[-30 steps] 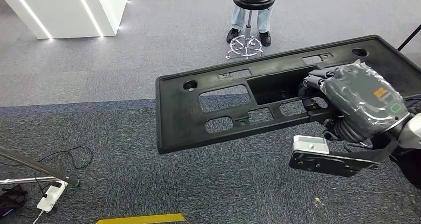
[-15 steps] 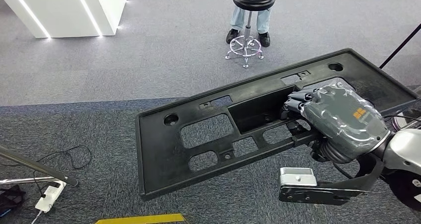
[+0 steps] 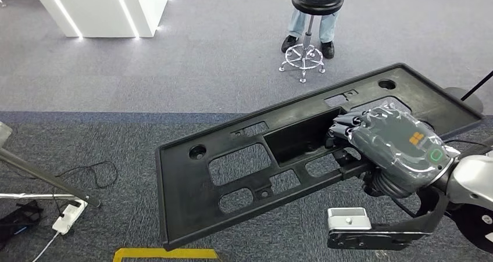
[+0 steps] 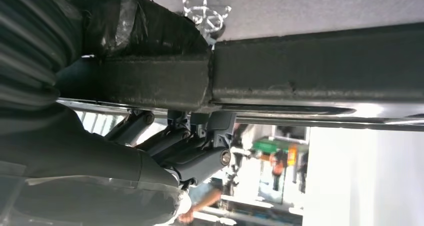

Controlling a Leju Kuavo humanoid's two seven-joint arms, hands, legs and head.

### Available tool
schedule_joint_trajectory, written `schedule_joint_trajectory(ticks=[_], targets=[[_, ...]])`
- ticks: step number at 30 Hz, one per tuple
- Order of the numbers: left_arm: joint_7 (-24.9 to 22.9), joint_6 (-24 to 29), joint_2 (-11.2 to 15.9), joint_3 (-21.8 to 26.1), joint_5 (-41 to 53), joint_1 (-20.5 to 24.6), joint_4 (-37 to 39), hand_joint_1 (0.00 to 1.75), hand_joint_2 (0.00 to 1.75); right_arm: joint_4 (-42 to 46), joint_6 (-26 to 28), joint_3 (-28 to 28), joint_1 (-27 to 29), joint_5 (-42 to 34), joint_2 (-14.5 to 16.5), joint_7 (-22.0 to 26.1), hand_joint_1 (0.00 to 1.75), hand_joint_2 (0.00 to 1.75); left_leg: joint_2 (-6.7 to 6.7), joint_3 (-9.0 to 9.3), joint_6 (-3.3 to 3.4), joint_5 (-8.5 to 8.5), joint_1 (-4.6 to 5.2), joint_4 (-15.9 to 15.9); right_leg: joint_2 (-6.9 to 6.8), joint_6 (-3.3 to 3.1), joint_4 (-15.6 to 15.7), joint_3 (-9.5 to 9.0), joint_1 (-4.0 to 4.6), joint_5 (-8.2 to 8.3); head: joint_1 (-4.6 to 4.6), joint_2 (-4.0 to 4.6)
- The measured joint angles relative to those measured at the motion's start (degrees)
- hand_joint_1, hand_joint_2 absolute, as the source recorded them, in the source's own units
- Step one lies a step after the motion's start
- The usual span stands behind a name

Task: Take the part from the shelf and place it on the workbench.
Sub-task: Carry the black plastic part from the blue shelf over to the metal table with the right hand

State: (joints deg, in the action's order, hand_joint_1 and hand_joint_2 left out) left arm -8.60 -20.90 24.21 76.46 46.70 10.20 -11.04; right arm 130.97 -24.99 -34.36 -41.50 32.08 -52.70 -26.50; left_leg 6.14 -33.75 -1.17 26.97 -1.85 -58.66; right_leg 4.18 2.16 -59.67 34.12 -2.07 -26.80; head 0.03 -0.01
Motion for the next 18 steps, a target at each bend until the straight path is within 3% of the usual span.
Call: schedule_joint_trajectory(ticks=[1, 3, 5, 7, 8, 9, 10, 12, 14, 16, 17, 18], targets=[[-0.01, 0.03, -0.04, 0.0, -0.02, -0.14, 0.01, 0.0, 1.75, 0.01, 0.01, -0.04, -0.08, -0.03, 0.02, -0.09, 1.75, 1.75, 0.24, -0.3, -0.31, -0.07, -0.24, 0.04, -0.71, -0.43, -0.06, 0.0, 0.15, 0.05, 0.03, 0.0], [-0.07, 0.05, -0.12, 0.0, -0.05, -0.28, 0.02, 0.0, 1.75, 0.03, 0.04, -0.07, -0.28, -0.08, 0.03, -0.23, 1.75, 1.75, -1.74, -1.37, -0.62, 0.85, -0.23, -1.89, -2.15, -1.32, 0.2, -0.41, 0.39, 0.01, 0.33, 0.01], [-0.1, 0.05, -0.18, 0.0, -0.07, -0.05, 0.03, 0.0, 1.75, 0.05, 0.05, -0.11, -0.35, -0.17, 0.03, -0.26, 1.75, 1.75, -4.64, -4.58, -0.52, 3.49, 0.07, -8.1, -3.78, -2.04, 0.36, -0.87, 0.87, -0.19, 0.56, 0.01], [-0.1, 0.07, -0.27, 0.0, -0.11, 0.0, 0.04, 0.0, 1.75, 0.06, 0.05, -0.25, -0.35, -0.31, 0.03, -0.26, 1.75, 1.75, -5.37, -8.48, -0.22, 5.59, 0.21, -14.96, -5.37, -2.55, 0.36, -1.11, 1.5, -0.46, 0.59, 0.01], [-0.12, 0.08, -0.33, 0.0, -0.14, -0.12, 0.04, 0.0, 1.75, 0.06, 0.05, -0.33, -0.35, -0.38, 0.03, -0.26, 1.75, 1.75, -5.44, -9.42, 0.02, 5.38, 0.32, -16.27, -6.12, -2.73, 0.36, -1.25, 1.77, -0.6, 0.58, 0.01], [-0.13, 0.1, -0.38, 0.0, -0.17, -0.22, 0.04, 0.0, 1.75, 0.06, 0.05, -0.39, -0.36, -0.43, 0.03, -0.27, 1.75, 1.75, -5.56, -9.2, 0.31, 4.17, 0.5, -15.38, -6.82, -2.87, 0.36, -1.43, 1.98, -0.74, 0.58, 0.01], [-0.13, 0.11, -0.39, 0.0, -0.21, -0.28, 0.04, 0.0, 1.75, 0.06, 0.05, -0.43, -0.38, -0.48, 0.03, -0.27, 1.75, 1.75, -5.95, -7.87, 0.68, 2.19, 0.79, -12.47, -7.52, -2.96, 0.36, -1.67, 2.13, -0.91, 0.58, 0.01], [-0.14, 0.15, -0.36, 0.0, -0.34, -0.23, 0.04, 0.0, 1.75, 0.06, 0.05, -0.45, -0.46, -0.5, 0.03, -0.28, 1.75, 1.75, -8.08, -4.23, 1.47, -0.94, 1.77, -5.01, -8.8, -2.87, 0.33, -2.12, 2.4, -1.34, 0.58, 0.01], [-0.18, 0.2, -0.29, 0.0, -0.49, -0.14, 0.04, 0.0, 1.75, 0.05, 0.05, -0.47, -0.56, -0.53, 0.03, -0.31, 1.75, 1.75, -9.31, -2.48, 2.03, -1.7, 2.63, -1.31, -9.86, -2.52, 0.35, -2.33, 2.62, -1.65, 0.53, 0.01], [-0.33, 0.22, -0.16, 0.0, -0.56, -0.29, 0.04, 0.0, 1.75, 0.05, 0.06, -0.48, -0.62, -0.6, 0.02, -0.34, 1.75, 1.75, -8.22, -2.39, 2.44, -1.88, 2.79, -0.83, -10.96, -2.09, 0.53, -2.48, 2.7, -1.83, 0.5, 0.01], [-0.42, 0.22, -0.11, 0.0, -0.57, -0.43, 0.04, 0.0, 1.75, 0.04, 0.07, -0.48, -0.64, -0.61, 0.02, -0.37, 1.75, 1.75, -7.61, -2.21, 2.68, -2.06, 2.69, -0.43, -10.71, -1.82, 0.32, -2.51, 2.6, -2.14, 0.5, 0.01], [-0.49, 0.22, -0.08, 0.0, -0.57, -0.47, 0.04, 0.0, 1.75, 0.04, 0.09, -0.48, -0.69, -0.63, 0.0, -0.38, 1.75, 1.75, -7.06, -1.96, 2.96, -2.26, 2.52, -0.01, -9.61, -1.55, -0.61, -2.18, 2.47, -2.84, 0.46, 0.01]])
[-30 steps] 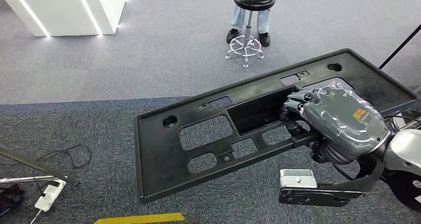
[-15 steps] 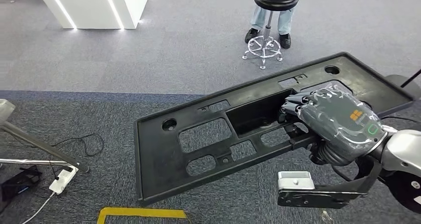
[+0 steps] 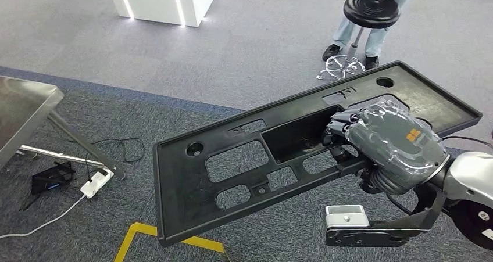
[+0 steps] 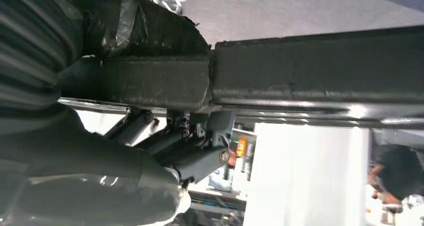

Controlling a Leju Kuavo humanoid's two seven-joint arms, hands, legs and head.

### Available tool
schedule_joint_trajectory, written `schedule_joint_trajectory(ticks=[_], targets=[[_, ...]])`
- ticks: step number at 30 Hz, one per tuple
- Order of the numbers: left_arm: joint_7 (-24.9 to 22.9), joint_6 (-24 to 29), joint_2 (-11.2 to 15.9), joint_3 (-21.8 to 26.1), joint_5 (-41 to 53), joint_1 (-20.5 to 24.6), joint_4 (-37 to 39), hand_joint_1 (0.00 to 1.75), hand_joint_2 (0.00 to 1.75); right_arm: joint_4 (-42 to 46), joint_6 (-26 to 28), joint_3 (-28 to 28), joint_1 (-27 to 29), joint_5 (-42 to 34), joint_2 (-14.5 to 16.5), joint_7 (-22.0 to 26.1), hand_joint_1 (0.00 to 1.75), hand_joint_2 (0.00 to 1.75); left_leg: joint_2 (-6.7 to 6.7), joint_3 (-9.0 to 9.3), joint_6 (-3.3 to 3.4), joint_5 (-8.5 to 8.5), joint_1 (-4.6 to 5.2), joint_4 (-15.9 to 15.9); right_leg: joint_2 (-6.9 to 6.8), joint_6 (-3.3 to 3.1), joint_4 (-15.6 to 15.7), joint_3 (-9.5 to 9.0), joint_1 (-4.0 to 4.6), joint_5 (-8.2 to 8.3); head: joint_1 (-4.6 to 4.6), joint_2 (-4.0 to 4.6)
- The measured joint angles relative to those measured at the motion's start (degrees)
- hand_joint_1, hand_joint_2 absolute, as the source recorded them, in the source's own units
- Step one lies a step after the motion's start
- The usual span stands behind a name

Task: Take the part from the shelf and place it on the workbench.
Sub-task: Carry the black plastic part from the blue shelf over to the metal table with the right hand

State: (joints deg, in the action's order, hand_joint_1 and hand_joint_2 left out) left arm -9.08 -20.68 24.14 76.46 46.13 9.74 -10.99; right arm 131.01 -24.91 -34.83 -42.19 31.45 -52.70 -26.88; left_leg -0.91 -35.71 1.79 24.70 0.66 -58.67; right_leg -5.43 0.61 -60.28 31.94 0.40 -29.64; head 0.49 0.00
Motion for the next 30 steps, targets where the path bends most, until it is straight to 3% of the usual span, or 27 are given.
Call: schedule_joint_trajectory(ticks=[1, 3, 4, 5, 6, 7, 9, 11, 12, 13, 14, 16, 18, 20, 21, 22, 24, 26, 28, 29, 30], targets=[[-0.03, -0.01, -0.01, 0.0, -0.02, 0.07, 0.0, 0.0, 1.75, 0.0, 0.02, 0.0, -0.06, -0.01, -0.02, -0.02, 1.75, 1.75, 0.55, 0.27, 0.31, -0.2, -0.21, 0.4, 1.61, 0.27, -2.12, 0.92, -0.13, -1.25, -0.1, 0.0], [-0.11, -0.07, -0.11, 0.0, -0.08, 0.3, 0.01, 0.0, 1.75, -0.01, 0.05, -0.01, -0.02, -0.03, -0.04, -0.03, 1.75, 1.75, 1.69, 0.4, 0.66, -0.33, -0.38, 0.62, 4.67, 0.64, -9.17, 4.45, -0.45, -4.43, -0.29, -0.01], [-0.16, -0.11, -0.2, 0.0, -0.11, 0.35, 0.01, 0.0, 1.75, -0.01, 0.04, -0.02, 0.09, -0.05, -0.04, -0.04, 1.75, 1.75, 2.36, 0.37, 0.76, -0.33, -0.41, 0.58, 5.16, 0.79, -12.46, 6.3, -0.55, -5.47, -0.34, 0.0], [-0.23, -0.16, -0.28, 0.0, -0.13, 0.34, 0.02, 0.0, 1.75, -0.01, 0.04, -0.03, 0.21, -0.06, -0.04, -0.07, 1.75, 1.75, 3.05, 0.36, 0.75, -0.28, -0.46, 0.48, 5.31, 0.92, -14.18, 7.47, -0.66, -5.48, -0.35, 0.0], [-0.28, -0.2, -0.35, 0.0, -0.14, 0.31, 0.02, 0.0, 1.75, -0.01, 0.04, -0.04, 0.28, -0.07, -0.04, -0.13, 1.75, 1.75, 3.78, 0.36, 0.67, -0.21, -0.55, 0.31, 5.41, 1.05, -13.75, 7.63, -0.81, -4.35, -0.35, 0.0], [-0.31, -0.2, -0.38, 0.0, -0.14, 0.31, 0.02, 0.0, 1.75, 0.0, 0.05, -0.05, 0.3, -0.07, -0.04, -0.19, 1.75, 1.75, 4.55, 0.37, 0.51, -0.07, -0.69, 0.07, 5.66, 1.19, -11.23, 6.73, -0.99, -2.32, -0.36, 0.0], [-0.34, -0.2, -0.39, 0.0, -0.14, 0.35, 0.02, 0.0, 1.75, 0.0, 0.05, -0.05, 0.31, -0.05, -0.05, -0.31, 1.75, 1.75, 6.09, 0.14, -0.09, 0.34, -0.92, -0.69, 7.85, 1.44, -3.83, 3.63, -1.51, 1.34, -0.38, 0.0], [-0.35, -0.2, -0.37, 0.0, -0.14, 0.37, 0.02, 0.0, 1.75, 0.05, 0.05, -0.05, 0.34, -0.05, -0.16, -0.35, 1.75, 1.75, 7.48, -0.48, -0.81, 0.4, -1.07, -1.17, 9.74, 1.28, -0.02, 1.88, -1.73, 2.25, -0.32, 0.0], [-0.36, -0.2, -0.36, 0.0, -0.14, 0.31, 0.02, 0.0, 1.75, 0.08, 0.06, -0.05, 0.35, -0.05, -0.21, -0.37, 1.75, 1.75, 8.19, -0.81, -1.19, 0.23, -1.18, -1.18, 9.73, 1.02, 0.22, 1.71, -1.59, 2.1, -0.28, 0.0], [-0.36, -0.2, -0.34, 0.0, -0.14, 0.18, 0.02, 0.0, 1.75, 0.1, 0.07, -0.05, 0.34, -0.05, -0.26, -0.38, 1.75, 1.75, 8.83, -1.06, -1.57, 0.01, -1.34, -1.02, 9.01, 0.62, 0.29, 1.66, -1.55, 2.22, -0.23, 0.0], [-0.37, -0.2, -0.36, 0.0, -0.14, 0.01, 0.03, 0.0, 1.75, 0.12, 0.07, -0.05, 0.33, -0.04, -0.27, -0.39, 1.75, 1.75, 8.56, -1.29, -1.88, 0.05, -1.43, -1.18, 8.22, 0.17, 0.54, 1.54, -1.48, 2.35, -0.21, 0.0], [-0.37, -0.2, -0.39, 0.0, -0.14, -0.04, 0.04, 0.0, 1.75, 0.15, 0.08, -0.05, 0.28, -0.04, -0.28, -0.4, 1.75, 1.75, 5.68, -2.55, -2.35, 1.6, -1.35, -3.71, 6.66, -0.71, 1.1, 1.19, -1.44, 2.6, 0.06, 0.0], [-0.37, -0.22, -0.47, 0.0, -0.15, 0.24, 0.05, 0.0, 1.75, 0.17, 0.08, -0.05, 0.29, -0.04, -0.32, -0.4, 1.75, 1.75, 2.37, -5.58, -2.67, 4.95, -1.3, -10.24, 5.06, -1.23, 1.32, 1.02, -1.1, 2.58, 0.28, 0.0], [-0.37, -0.25, -0.66, 0.0, -0.15, 0.27, 0.09, 0.0, 1.75, 0.17, 0.08, -0.05, 0.35, -0.04, -0.32, -0.4, 1.75, 1.75, 1.5, -8.24, -2.79, 6.91, -1.37, -15.82, 3.45, -1.44, 1.32, 0.99, -0.78, 2.44, 0.28, 0.0], [-0.38, -0.27, -0.75, 0.0, -0.14, 0.19, 0.1, 0.0, 1.75, 0.17, 0.08, -0.05, 0.39, -0.04, -0.31, -0.4, 1.75, 1.75, 1.35, -8.25, -2.76, 6.48, -1.38, -16.0, 2.68, -1.49, 1.31, 0.96, -0.66, 2.36, 0.28, 0.0], [-0.38, -0.26, -0.8, 0.0, -0.14, 0.12, 0.11, 0.0, 1.75, 0.17, 0.08, -0.05, 0.38, -0.04, -0.31, -0.4, 1.75, 1.75, 1.15, -7.13, -2.69, 5.11, -1.36, -13.96, 1.96, -1.5, 1.31, 0.87, -0.57, 2.25, 0.28, 0.0], [-0.38, -0.26, -0.81, 0.0, -0.14, 0.14, 0.11, 0.0, 1.75, 0.18, 0.08, -0.05, 0.37, -0.04, -0.32, -0.4, 1.75, 1.75, -0.71, -2.9, -2.32, 1.98, -0.97, -6.35, 0.55, -1.34, 1.29, 0.52, -0.35, 1.94, 0.28, 0.0], [-0.37, -0.26, -0.8, 0.0, -0.14, 0.21, 0.11, 0.0, 1.75, 0.19, 0.08, -0.05, 0.31, -0.04, -0.32, -0.4, 1.75, 1.75, -2.15, -0.3, -1.57, 0.78, -0.34, -1.44, -0.67, -0.98, 1.28, 0.2, -0.08, 1.61, 0.24, 0.0], [-0.36, -0.23, -0.67, 0.0, -0.14, 0.11, 0.11, 0.0, 1.75, 0.19, 0.08, -0.05, 0.27, -0.04, -0.32, -0.4, 1.75, 1.75, -1.34, -0.18, -0.85, 0.82, -0.04, -0.78, -1.77, -0.55, 1.44, -0.1, 0.05, 1.39, 0.22, 0.0], [-0.36, -0.22, -0.59, 0.0, -0.14, -0.02, 0.1, 0.0, 1.75, 0.2, 0.08, -0.05, 0.27, -0.04, -0.33, -0.4, 1.75, 1.75, -0.75, -0.02, -0.57, 0.71, -0.19, -0.51, -1.66, -0.26, 1.42, -0.22, -0.03, 1.17, 0.21, 0.0], [-0.36, -0.21, -0.5, 0.0, -0.14, -0.06, 0.1, 0.0, 1.75, 0.2, 0.09, -0.05, 0.27, -0.04, -0.35, -0.4, 1.75, 1.75, -0.14, 0.2, -0.22, 0.57, -0.36, -0.2, -0.52, 0.02, 0.88, -0.14, -0.16, 0.66, 0.13, 0.0]])
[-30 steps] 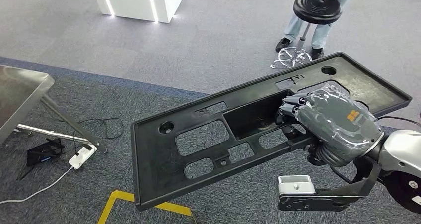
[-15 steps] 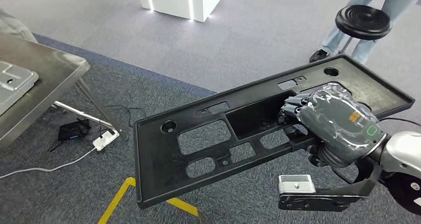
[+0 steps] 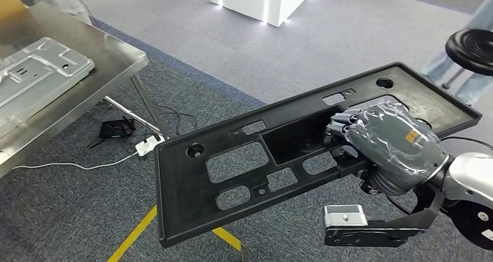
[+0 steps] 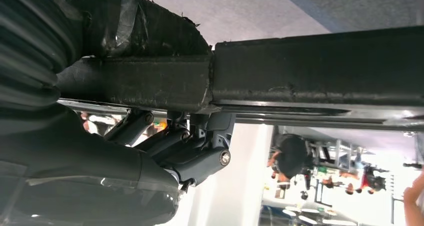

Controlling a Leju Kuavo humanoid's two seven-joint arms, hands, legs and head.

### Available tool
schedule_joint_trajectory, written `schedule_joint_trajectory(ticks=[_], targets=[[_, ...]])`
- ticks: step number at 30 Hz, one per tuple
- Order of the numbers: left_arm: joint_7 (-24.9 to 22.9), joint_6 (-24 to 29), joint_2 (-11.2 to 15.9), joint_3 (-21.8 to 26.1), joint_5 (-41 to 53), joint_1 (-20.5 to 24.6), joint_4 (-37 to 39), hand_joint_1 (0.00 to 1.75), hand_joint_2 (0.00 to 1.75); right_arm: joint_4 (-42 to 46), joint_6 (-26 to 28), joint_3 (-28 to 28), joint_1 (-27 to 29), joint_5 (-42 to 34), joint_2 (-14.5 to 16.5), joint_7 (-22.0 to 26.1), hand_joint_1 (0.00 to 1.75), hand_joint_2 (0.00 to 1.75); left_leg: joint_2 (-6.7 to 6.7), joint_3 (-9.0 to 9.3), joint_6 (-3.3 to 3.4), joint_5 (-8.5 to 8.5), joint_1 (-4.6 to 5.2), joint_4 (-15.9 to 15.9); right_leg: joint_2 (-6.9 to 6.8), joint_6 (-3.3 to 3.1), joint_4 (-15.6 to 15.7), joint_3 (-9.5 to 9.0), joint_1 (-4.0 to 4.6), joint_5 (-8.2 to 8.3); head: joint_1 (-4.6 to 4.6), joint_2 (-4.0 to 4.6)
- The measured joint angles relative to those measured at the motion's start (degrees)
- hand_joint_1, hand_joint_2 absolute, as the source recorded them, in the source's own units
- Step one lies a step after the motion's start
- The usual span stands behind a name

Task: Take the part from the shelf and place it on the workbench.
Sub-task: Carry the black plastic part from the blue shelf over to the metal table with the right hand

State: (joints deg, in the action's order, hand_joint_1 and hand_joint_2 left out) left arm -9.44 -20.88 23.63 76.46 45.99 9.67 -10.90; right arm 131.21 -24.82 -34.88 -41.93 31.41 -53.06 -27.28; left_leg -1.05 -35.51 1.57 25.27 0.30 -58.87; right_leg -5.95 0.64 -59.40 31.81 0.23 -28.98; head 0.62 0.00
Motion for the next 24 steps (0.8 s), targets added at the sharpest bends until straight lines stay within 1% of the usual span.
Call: schedule_joint_trajectory(ticks=[1, 2, 3, 4, 5, 6, 7, 8, 9, 10, 11, 12, 13, 14, 15, 16, 17, 18, 19, 20, 21, 22, 23, 24], targets=[[0.01, 0.01, 0.04, 0.0, 0.0, 0.04, -0.01, 0.0, 1.75, 0.01, 0.01, 0.0, -0.04, 0.0, -0.05, 0.0, 1.75, 1.75, 0.58, 0.23, 0.36, -0.15, -0.19, 0.32, 1.67, 0.23, -1.55, 0.6, -0.14, -1.01, -0.11, 0.0], [0.01, 0.01, 0.04, 0.0, -0.01, 0.14, -0.01, 0.0, 1.75, 0.01, 0.01, 0.0, -0.03, 0.0, -0.1, 0.0, 1.75, 1.75, 1.12, 0.42, 0.67, -0.26, -0.37, 0.53, 3.65, 0.4, -4.33, 1.89, -0.31, -2.52, -0.27, 0.0], [0.02, -0.01, 0.02, 0.0, -0.01, 0.26, 0.0, 0.0, 1.75, 0.02, 0.0, 0.0, 0.03, 0.0, -0.14, 0.0, 1.75, 1.75, 1.72, 0.45, 0.89, -0.28, -0.38, 0.54, 5.14, 0.46, -8.05, 3.71, -0.39, -4.25, -0.4, 0.0], [0.02, -0.02, -0.04, 0.0, -0.01, 0.33, 0.01, 0.0, 1.75, 0.01, -0.01, 0.0, 0.1, 0.0, -0.16, 0.0, 1.75, 1.75, 2.34, 0.43, 1.0, -0.26, -0.37, 0.49, 5.71, 0.52, -11.89, 5.75, -0.42, -5.72, -0.46, 0.0], [0.01, -0.04, -0.1, 0.0, -0.02, 0.34, 0.02, 0.0, 1.75, 0.01, -0.01, 0.0, 0.19, 0.0, -0.16, 0.0, 1.75, 1.75, 3.05, 0.42, 1.03, -0.22, -0.39, 0.4, 5.89, 0.62, -14.67, 7.38, -0.43, -6.32, -0.5, 0.0], [0.01, -0.05, -0.15, 0.0, -0.01, 0.33, 0.03, 0.0, 1.75, 0.0, -0.01, 0.0, 0.24, 0.0, -0.15, 0.0, 1.75, 1.75, 3.82, 0.42, 1.01, -0.16, -0.42, 0.27, 5.94, 0.71, -15.46, 8.12, -0.49, -5.77, -0.5, 0.0], [0.01, -0.05, -0.19, 0.0, -0.01, 0.33, 0.03, 0.0, 1.75, -0.01, -0.01, 0.0, 0.25, 0.0, -0.15, 0.0, 1.75, 1.75, 4.64, 0.46, 0.91, -0.07, -0.48, 0.11, 6.06, 0.78, -14.0, 7.77, -0.62, -4.12, -0.5, 0.0], [0.01, -0.05, -0.2, 0.0, -0.01, 0.33, 0.03, 0.0, 1.75, -0.01, -0.01, 0.0, 0.25, 0.0, -0.16, 0.0, 1.75, 1.75, 5.47, 0.5, 0.73, 0.07, -0.58, -0.1, 6.49, 0.84, -10.67, 6.5, -0.82, -1.78, -0.51, 0.0], [0.01, -0.05, -0.19, 0.0, 0.0, 0.34, 0.03, 0.0, 1.75, -0.01, -0.01, 0.0, 0.24, 0.0, -0.15, 0.0, 1.75, 1.75, 6.28, 0.46, 0.49, 0.24, -0.67, -0.34, 7.69, 0.89, -6.88, 4.89, -1.12, 0.08, -0.5, 0.0], [0.01, -0.05, -0.18, 0.0, 0.0, 0.38, 0.02, 0.0, 1.75, 0.01, -0.01, 0.0, 0.24, 0.0, -0.17, 0.0, 1.75, 1.75, 7.04, 0.26, 0.2, 0.4, -0.7, -0.72, 8.94, 0.91, -3.6, 3.44, -1.35, 1.3, -0.47, 0.0], [0.01, -0.05, -0.16, 0.0, -0.01, 0.41, 0.02, 0.0, 1.75, 0.0, -0.01, 0.0, 0.26, 0.0, -0.18, 0.0, 1.75, 1.75, 7.77, -0.03, -0.14, 0.44, -0.75, -0.96, 9.86, 0.88, -1.56, 2.52, -1.47, 1.79, -0.47, 0.0], [0.0, -0.04, -0.13, 0.0, -0.01, 0.38, 0.01, 0.0, 1.75, 0.0, -0.01, 0.0, 0.26, 0.0, -0.2, 0.0, 1.75, 1.75, 8.5, -0.36, -0.5, 0.37, -0.83, -1.03, 10.3, 0.73, -0.78, 2.14, -1.43, 1.66, -0.48, 0.0], [-0.01, -0.04, -0.1, 0.0, 0.0, 0.29, 0.01, 0.0, 1.75, 0.0, -0.01, 0.0, 0.24, 0.0, -0.22, 0.0, 1.75, 1.75, 9.22, -0.63, -0.87, 0.2, -0.92, -0.99, 9.79, 0.5, -0.55, 2.01, -1.3, 1.67, -0.48, 0.0], [-0.02, -0.04, -0.07, 0.0, -0.01, 0.11, 0.02, 0.0, 1.75, -0.01, -0.01, 0.0, 0.2, 0.0, -0.22, 0.0, 1.75, 1.75, 9.6, -0.84, -1.21, 0.09, -1.06, -0.84, 8.98, 0.14, -0.42, 1.96, -1.27, 1.79, -0.5, 0.0], [-0.02, -0.03, -0.05, 0.0, 0.0, -0.05, 0.03, 0.0, 1.75, 0.01, 0.0, 0.0, 0.16, 0.0, -0.21, 0.0, 1.75, 1.75, 8.77, -1.11, -1.51, 0.26, -1.04, -1.11, 8.22, -0.25, -0.2, 1.81, -1.27, 1.89, -0.45, 0.0], [-0.02, -0.03, -0.02, 0.0, 0.0, -0.11, 0.04, 0.0, 1.75, 0.02, 0.01, 0.0, 0.11, 0.0, -0.2, 0.0, 1.75, 1.75, 7.14, -1.68, -1.78, 0.93, -0.94, -2.16, 7.46, -0.63, 0.04, 1.66, -1.29, 1.97, -0.28, 0.0], [-0.02, -0.03, -0.01, 0.0, 0.0, 0.0, 0.05, 0.0, 1.75, 0.03, 0.01, 0.0, 0.09, 0.0, -0.19, 0.0, 1.75, 1.75, 5.04, -2.78, -2.02, 2.21, -0.86, -4.42, 6.66, -0.96, 0.25, 1.51, -1.27, 2.02, -0.12, 0.0], [-0.01, -0.03, -0.02, 0.0, -0.01, 0.15, 0.05, 0.0, 1.75, 0.03, 0.01, 0.0, 0.09, 0.0, -0.19, 0.0, 1.75, 1.75, 3.04, -4.36, -2.25, 3.86, -0.8, -7.69, 5.87, -1.19, 0.32, 1.41, -1.11, 1.96, 0.03, 0.0], [-0.02, -0.06, -0.06, 0.0, -0.01, 0.29, 0.07, 0.0, 1.75, 0.04, 0.01, 0.0, 0.1, 0.0, -0.19, 0.0, 1.75, 1.75, 2.02, -6.19, -2.42, 5.5, -0.88, -11.39, 5.09, -1.37, 0.32, 1.39, -0.96, 1.89, 0.16, 0.0], [-0.03, -0.07, -0.15, 0.0, -0.01, 0.35, 0.08, 0.0, 1.75, 0.04, 0.0, -0.01, 0.14, 0.0, -0.19, 0.0, 1.75, 1.75, 1.6, -7.75, -2.52, 6.56, -0.96, -14.48, 4.3, -1.46, 0.31, 1.37, -0.84, 1.8, 0.16, 0.0], [-0.05, -0.08, -0.24, 0.0, -0.01, 0.29, 0.09, 0.0, 1.75, 0.04, -0.01, -0.01, 0.17, 0.0, -0.19, 0.0, 1.75, 1.75, 1.46, -8.47, -2.54, 6.64, -1.01, -15.89, 3.57, -1.52, 0.31, 1.33, -0.75, 1.71, 0.19, 0.0], [-0.07, -0.08, -0.29, 0.0, 0.0, 0.22, 0.09, 0.0, 1.75, 0.04, -0.01, -0.02, 0.19, 0.01, -0.19, 0.0, 1.75, 1.75, 1.37, -8.03, -2.5, 5.66, -1.02, -15.07, 2.87, -1.54, 0.3, 1.23, -0.68, 1.59, 0.19, 0.0], [-0.07, -0.06, -0.32, 0.0, 0.0, 0.18, 0.09, 0.0, 1.75, 0.04, -0.01, -0.02, 0.18, 0.01, -0.19, 0.0, 1.75, 1.75, 1.11, -6.44, -2.37, 3.86, -0.97, -12.13, 2.19, -1.51, 0.3, 1.03, -0.63, 1.44, 0.2, 0.0], [-0.06, -0.05, -0.3, 0.0, 0.0, 0.18, 0.08, 0.0, 1.75, 0.04, -0.01, -0.02, 0.17, 0.01, -0.19, 0.0, 1.75, 1.75, 0.35, -4.29, -2.16, 2.17, -0.84, -8.02, 1.51, -1.44, 0.31, 0.78, -0.59, 1.25, 0.2, 0.0]])
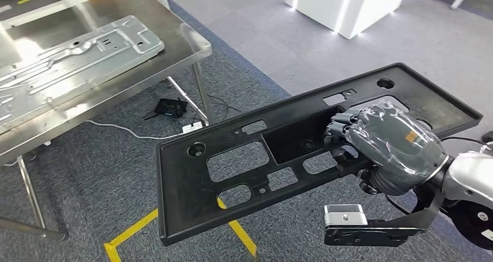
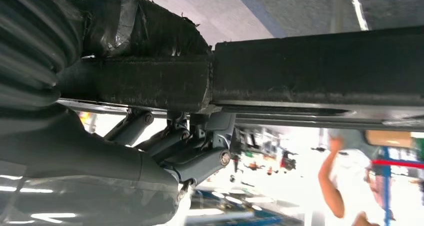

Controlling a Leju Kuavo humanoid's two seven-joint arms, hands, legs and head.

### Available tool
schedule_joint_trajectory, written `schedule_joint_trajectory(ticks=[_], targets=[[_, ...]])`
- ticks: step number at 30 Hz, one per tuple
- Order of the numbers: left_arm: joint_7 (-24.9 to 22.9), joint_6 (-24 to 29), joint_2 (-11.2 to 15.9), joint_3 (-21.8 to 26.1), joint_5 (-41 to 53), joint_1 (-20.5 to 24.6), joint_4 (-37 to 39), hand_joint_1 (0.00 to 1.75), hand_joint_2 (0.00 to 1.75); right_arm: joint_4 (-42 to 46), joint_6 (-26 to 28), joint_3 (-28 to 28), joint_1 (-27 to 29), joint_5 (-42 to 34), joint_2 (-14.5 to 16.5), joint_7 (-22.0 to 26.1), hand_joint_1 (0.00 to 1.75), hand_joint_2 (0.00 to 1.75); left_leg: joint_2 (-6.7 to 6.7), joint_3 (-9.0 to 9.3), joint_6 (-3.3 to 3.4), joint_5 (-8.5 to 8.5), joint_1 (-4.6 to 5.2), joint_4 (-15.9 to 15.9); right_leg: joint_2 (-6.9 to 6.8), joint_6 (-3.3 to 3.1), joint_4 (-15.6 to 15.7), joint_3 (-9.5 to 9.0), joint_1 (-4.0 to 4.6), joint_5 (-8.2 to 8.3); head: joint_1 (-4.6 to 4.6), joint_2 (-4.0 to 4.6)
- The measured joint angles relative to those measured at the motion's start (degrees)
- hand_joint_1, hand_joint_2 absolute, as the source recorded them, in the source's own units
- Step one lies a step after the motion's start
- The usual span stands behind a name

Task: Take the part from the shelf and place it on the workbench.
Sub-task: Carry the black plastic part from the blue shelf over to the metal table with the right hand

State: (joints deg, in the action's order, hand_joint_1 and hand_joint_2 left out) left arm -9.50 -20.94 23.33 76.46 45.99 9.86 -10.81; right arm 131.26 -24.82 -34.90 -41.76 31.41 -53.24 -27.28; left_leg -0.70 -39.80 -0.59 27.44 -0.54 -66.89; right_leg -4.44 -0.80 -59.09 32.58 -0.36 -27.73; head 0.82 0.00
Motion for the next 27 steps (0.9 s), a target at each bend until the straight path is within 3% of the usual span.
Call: schedule_joint_trajectory(ticks=[2, 3, 5, 6, 8, 10, 11, 12, 13, 14, 15, 17, 20, 22, 23, 25, 27], targets=[[0.02, 0.02, 0.04, 0.0, 0.0, 0.08, -0.01, 0.0, 1.75, -0.01, 0.01, 0.01, -0.03, 0.0, 0.0, 0.0, 1.75, 1.75, -1.32, 3.38, 0.67, -1.86, 0.61, 6.19, -1.15, 0.29, 0.02, -0.42, 0.23, -0.35, -0.02, 0.0], [0.03, 0.03, 0.08, 0.0, 0.0, 0.06, -0.01, 0.0, 1.75, -0.01, 0.01, 0.01, -0.04, 0.0, 0.01, 0.0, 1.75, 1.75, -1.51, 3.93, 0.99, -1.87, 0.89, 7.36, -1.66, 0.48, 0.08, -0.57, 0.32, -0.47, -0.05, 0.0], [0.04, 0.04, 0.24, 0.0, 0.0, -0.09, -0.01, 0.0, 1.75, -0.02, 0.01, 0.01, -0.08, -0.01, 0.01, 0.0, 1.75, 1.75, -0.46, 4.1, 1.6, -1.98, 1.02, 7.69, -2.55, 0.98, 0.33, -0.93, 0.45, -0.63, -0.06, 0.0], [0.05, 0.05, 0.33, 0.0, -0.01, -0.19, -0.01, 0.0, 1.75, -0.02, 0.01, 0.01, -0.1, -0.01, 0.01, 0.0, 1.75, 1.75, 0.03, 4.37, 1.88, -2.11, 0.88, 8.07, -2.22, 1.3, 0.22, -1.11, 0.39, -0.89, -0.1, 0.0], [0.06, 0.06, 0.42, 0.0, -0.02, -0.08, -0.01, 0.0, 1.75, -0.02, 0.03, 0.02, -0.21, 0.01, -0.05, 0.0, 1.75, 1.75, 0.88, 5.03, 2.5, -2.42, 0.46, 8.88, 0.44, 1.83, -2.51, -0.08, 0.25, -2.67, -0.27, 0.0], [0.06, 0.04, 0.36, 0.0, -0.02, 0.19, 0.0, 0.0, 1.75, -0.02, 0.03, 0.02, -0.13, 0.01, -0.11, 0.0, 1.75, 1.75, 1.66, 5.17, 2.91, -2.47, 0.31, 9.04, 3.48, 2.03, -9.57, 3.62, 0.06, -5.88, -0.49, 0.0], [0.06, 0.02, 0.3, 0.0, -0.02, 0.26, 0.01, 0.0, 1.75, -0.03, 0.02, 0.01, -0.02, 0.01, -0.11, 0.0, 1.75, 1.75, 2.08, 5.13, 3.04, -2.42, 0.31, 8.97, 4.06, 2.09, -13.15, 5.68, 0.02, -7.05, -0.55, 0.0], [0.05, 0.01, 0.25, 0.0, -0.01, 0.25, 0.01, 0.0, 1.75, -0.04, 0.02, 0.01, 0.08, 0.01, -0.11, 0.0, 1.75, 1.75, 2.51, 5.11, 3.06, -2.34, 0.31, 8.84, 4.29, 2.18, -15.23, 7.08, -0.04, -7.21, -0.58, 0.0], [0.05, -0.01, 0.22, 0.0, -0.01, 0.23, 0.02, 0.0, 1.75, -0.04, 0.02, 0.0, 0.14, 0.01, -0.11, 0.0, 1.75, 1.75, 2.94, 5.11, 3.02, -2.22, 0.27, 8.65, 4.36, 2.26, -15.13, 7.44, -0.14, -6.18, -0.6, 0.0], [0.05, 0.0, 0.2, 0.0, -0.01, 0.23, 0.01, 0.0, 1.75, -0.05, 0.02, -0.01, 0.14, 0.01, -0.11, 0.0, 1.75, 1.75, 3.4, 5.12, 2.9, -2.04, 0.2, 8.4, 4.41, 2.34, -12.89, 6.71, -0.29, -4.22, -0.61, 0.0], [0.05, 0.0, 0.2, 0.0, -0.01, 0.21, 0.01, 0.0, 1.75, -0.05, 0.02, -0.01, 0.13, 0.01, -0.11, 0.0, 1.75, 1.75, 3.84, 5.1, 2.68, -1.8, 0.11, 8.04, 4.65, 2.43, -9.05, 5.17, -0.5, -1.94, -0.63, 0.0], [0.05, 0.0, 0.24, 0.0, -0.01, 0.19, -0.01, 0.0, 1.75, -0.03, 0.02, 0.0, 0.1, 0.01, -0.13, 0.0, 1.75, 1.75, 4.63, 4.74, 2.07, -1.32, 0.11, 7.24, 5.49, 2.45, -2.68, 2.38, -0.69, 0.52, -0.62, 0.0], [0.05, 0.01, 0.32, 0.0, -0.01, 0.12, -0.01, 0.0, 1.75, 0.02, 0.04, 0.02, 0.09, 0.01, -0.19, -0.04, 1.75, 1.75, 5.49, 4.21, 1.16, -1.38, 0.05, 7.08, 5.51, 1.73, -0.95, 1.62, -0.49, 0.72, -0.56, 0.0], [0.04, 0.02, 0.35, 0.0, -0.01, 0.05, 0.01, 0.0, 1.75, 0.01, 0.04, 0.02, 0.02, 0.02, -0.19, -0.11, 1.75, 1.75, 4.79, 3.89, 0.63, -0.9, -0.03, 6.56, 4.88, 1.06, -0.61, 1.47, -0.58, 0.92, -0.48, 0.0], [0.04, 0.02, 0.37, 0.0, 0.0, 0.07, 0.02, 0.0, 1.75, 0.01, 0.04, 0.02, -0.03, 0.02, -0.18, -0.14, 1.75, 1.75, 3.88, 3.23, 0.36, 0.07, -0.03, 5.09, 4.59, 0.75, -0.42, 1.36, -0.69, 1.01, -0.36, 0.0], [0.04, 0.02, 0.34, 0.0, -0.01, 0.17, 0.04, 0.0, 1.75, 0.03, 0.04, 0.01, -0.04, 0.02, -0.18, -0.14, 1.75, 1.75, 1.88, 0.33, -0.17, 3.27, -0.07, -1.11, 4.08, 0.39, -0.31, 1.24, -0.66, 0.98, -0.12, 0.0], [0.04, 0.01, 0.23, 0.0, -0.01, 0.19, 0.07, 0.0, 1.75, 0.04, 0.03, -0.01, 0.01, 0.02, -0.18, -0.14, 1.75, 1.75, 1.29, -2.76, -0.42, 5.33, -0.15, -7.26, 3.59, 0.22, -0.32, 1.22, -0.58, 0.89, -0.1, 0.0]])
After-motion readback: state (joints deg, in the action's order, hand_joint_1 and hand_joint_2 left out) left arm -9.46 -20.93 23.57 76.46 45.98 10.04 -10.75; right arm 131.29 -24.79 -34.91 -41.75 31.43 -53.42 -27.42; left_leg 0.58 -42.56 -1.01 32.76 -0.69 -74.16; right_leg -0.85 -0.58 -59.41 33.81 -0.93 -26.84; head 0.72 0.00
